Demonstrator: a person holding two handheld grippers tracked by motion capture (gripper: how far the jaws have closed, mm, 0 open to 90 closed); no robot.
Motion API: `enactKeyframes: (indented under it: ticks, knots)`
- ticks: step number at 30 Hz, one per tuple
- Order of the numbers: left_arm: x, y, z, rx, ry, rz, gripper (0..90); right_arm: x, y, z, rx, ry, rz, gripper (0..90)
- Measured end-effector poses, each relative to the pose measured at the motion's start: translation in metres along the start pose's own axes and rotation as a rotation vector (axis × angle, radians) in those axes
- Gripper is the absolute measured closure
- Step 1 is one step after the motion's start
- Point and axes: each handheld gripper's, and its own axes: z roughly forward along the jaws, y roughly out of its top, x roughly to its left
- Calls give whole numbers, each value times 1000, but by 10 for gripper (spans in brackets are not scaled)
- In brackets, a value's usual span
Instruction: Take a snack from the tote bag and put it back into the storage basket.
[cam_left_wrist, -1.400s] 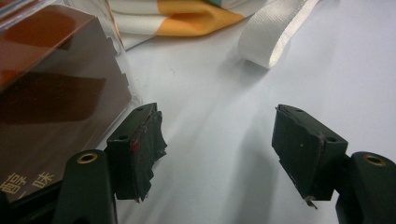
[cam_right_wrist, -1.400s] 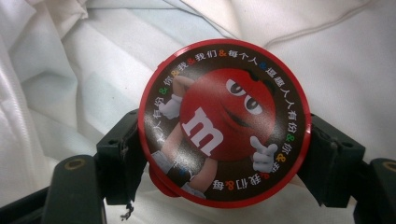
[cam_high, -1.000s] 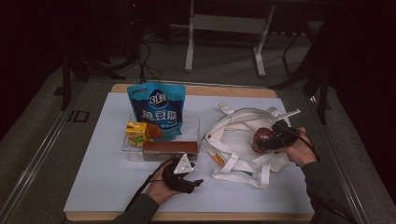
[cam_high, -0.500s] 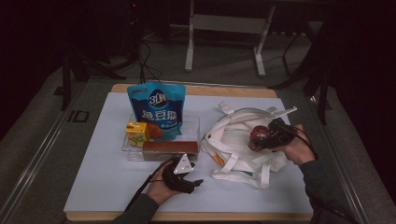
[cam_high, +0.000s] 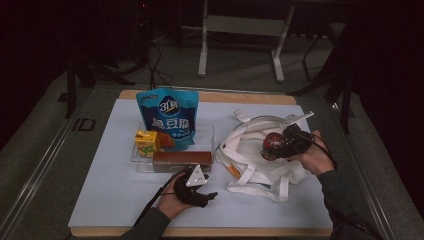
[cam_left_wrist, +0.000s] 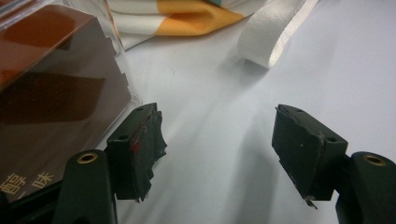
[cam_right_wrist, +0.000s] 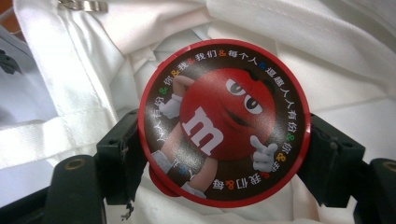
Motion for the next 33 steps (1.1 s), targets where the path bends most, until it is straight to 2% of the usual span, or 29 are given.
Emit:
enactKeyframes:
  ticks: [23,33]
  knots:
    - [0,0,0,-4,-2,-4,324,21,20,-4,-17,41,-64,254]
    - [0,0,0,-2,-2,-2,324,27,27,-5,-14,44,-86,254]
